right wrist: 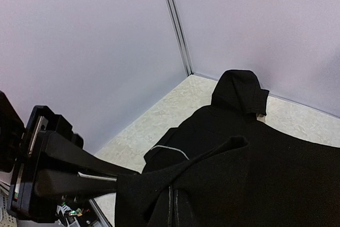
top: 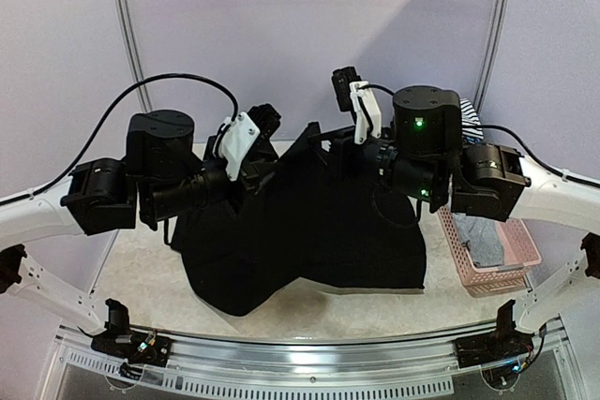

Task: Fold and stack the mixed laundry pile
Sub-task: Pass from the right arm to the left, then pick up the flattened shirt from the center of the board.

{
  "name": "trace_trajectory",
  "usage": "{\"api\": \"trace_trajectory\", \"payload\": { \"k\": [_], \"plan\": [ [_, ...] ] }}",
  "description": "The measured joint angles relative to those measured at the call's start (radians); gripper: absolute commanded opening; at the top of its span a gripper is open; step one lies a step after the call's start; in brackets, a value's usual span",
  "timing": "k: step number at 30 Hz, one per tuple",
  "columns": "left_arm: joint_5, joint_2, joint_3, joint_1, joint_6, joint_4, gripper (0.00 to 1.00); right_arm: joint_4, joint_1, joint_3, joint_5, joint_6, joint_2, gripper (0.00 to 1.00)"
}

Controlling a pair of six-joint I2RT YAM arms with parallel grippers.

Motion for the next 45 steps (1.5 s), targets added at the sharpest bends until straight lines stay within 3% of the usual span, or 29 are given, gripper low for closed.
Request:
{"api": "trace_trajectory", "payload": {
  "k": [3,6,10,14,20,26,45],
  "plan": [
    [-0.002,0.011,0.000,0.013,0.004,0.014,0.00,-0.007,0.000,-0.017,0.014,0.010,-0.008,0.11],
    [-0.013,0.014,0.000,0.018,0.000,0.024,0.00,-0.014,-0.001,-0.043,0.049,0.022,-0.025,0.34],
    [-0.046,0.014,-0.005,0.046,-0.015,0.028,0.00,-0.062,-0.009,-0.106,0.127,0.047,-0.063,0.58],
    [-0.076,0.010,-0.020,0.092,-0.037,0.027,0.00,-0.166,-0.025,-0.191,0.188,0.087,-0.122,0.74],
    [-0.083,-0.018,-0.045,0.113,-0.055,0.020,0.00,-0.352,-0.050,-0.330,0.216,0.116,-0.212,0.76],
    [-0.074,-0.046,-0.061,0.116,-0.064,0.004,0.00,-0.381,-0.055,-0.480,0.142,0.074,-0.237,0.80],
    [-0.016,-0.058,-0.116,0.167,-0.093,-0.024,0.00,-0.393,-0.089,-0.493,-0.089,-0.186,0.061,0.80]
  ]
}}
